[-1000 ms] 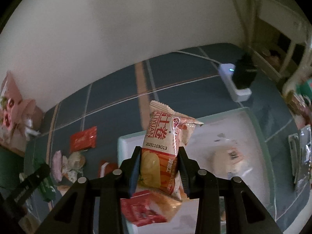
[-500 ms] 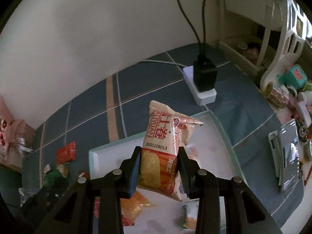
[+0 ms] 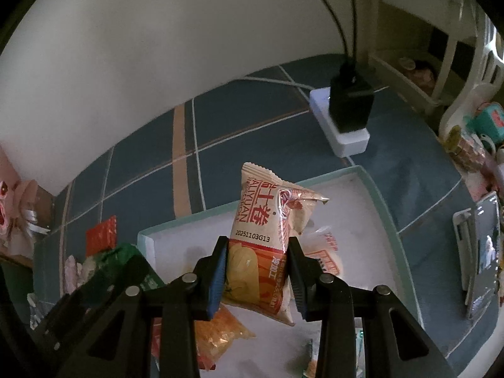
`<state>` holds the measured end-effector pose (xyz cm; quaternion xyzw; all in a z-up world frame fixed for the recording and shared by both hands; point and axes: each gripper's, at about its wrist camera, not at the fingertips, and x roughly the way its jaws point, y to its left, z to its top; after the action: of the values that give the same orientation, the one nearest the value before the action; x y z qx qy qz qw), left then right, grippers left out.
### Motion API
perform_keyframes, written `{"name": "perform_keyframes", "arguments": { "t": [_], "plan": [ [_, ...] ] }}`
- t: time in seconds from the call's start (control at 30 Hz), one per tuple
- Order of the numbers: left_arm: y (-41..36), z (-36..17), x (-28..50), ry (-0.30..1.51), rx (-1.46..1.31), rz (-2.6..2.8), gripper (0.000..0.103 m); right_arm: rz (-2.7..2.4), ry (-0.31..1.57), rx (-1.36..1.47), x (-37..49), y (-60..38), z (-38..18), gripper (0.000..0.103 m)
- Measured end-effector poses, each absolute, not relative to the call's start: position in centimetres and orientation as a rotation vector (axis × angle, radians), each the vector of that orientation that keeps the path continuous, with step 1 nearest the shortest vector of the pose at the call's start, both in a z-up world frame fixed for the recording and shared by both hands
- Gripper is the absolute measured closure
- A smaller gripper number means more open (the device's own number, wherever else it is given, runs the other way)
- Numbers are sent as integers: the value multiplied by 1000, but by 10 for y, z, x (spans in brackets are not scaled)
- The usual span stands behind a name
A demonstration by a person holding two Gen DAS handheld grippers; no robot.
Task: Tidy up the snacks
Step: 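Carry the green box and cream bread bag into the tray and open both tools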
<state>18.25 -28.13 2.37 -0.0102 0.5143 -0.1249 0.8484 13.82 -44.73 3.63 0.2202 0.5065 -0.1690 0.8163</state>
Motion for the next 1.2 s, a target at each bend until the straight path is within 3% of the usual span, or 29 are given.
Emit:
{"name": "perform_keyframes", "arguments": {
  "t": [0.83, 1.03, 1.2],
  "plan": [
    [-283, -17, 190, 1195, -62, -308, 61, -353, 1159, 447, 147, -439, 8, 63],
    [-280, -5, 190, 1172, -50, -294, 50, -363, 1144, 462, 144, -444, 14, 57],
    [-276, 8, 189, 1160, -39, -283, 48, -361, 1115, 452, 142, -444, 26, 55]
  ]
}}
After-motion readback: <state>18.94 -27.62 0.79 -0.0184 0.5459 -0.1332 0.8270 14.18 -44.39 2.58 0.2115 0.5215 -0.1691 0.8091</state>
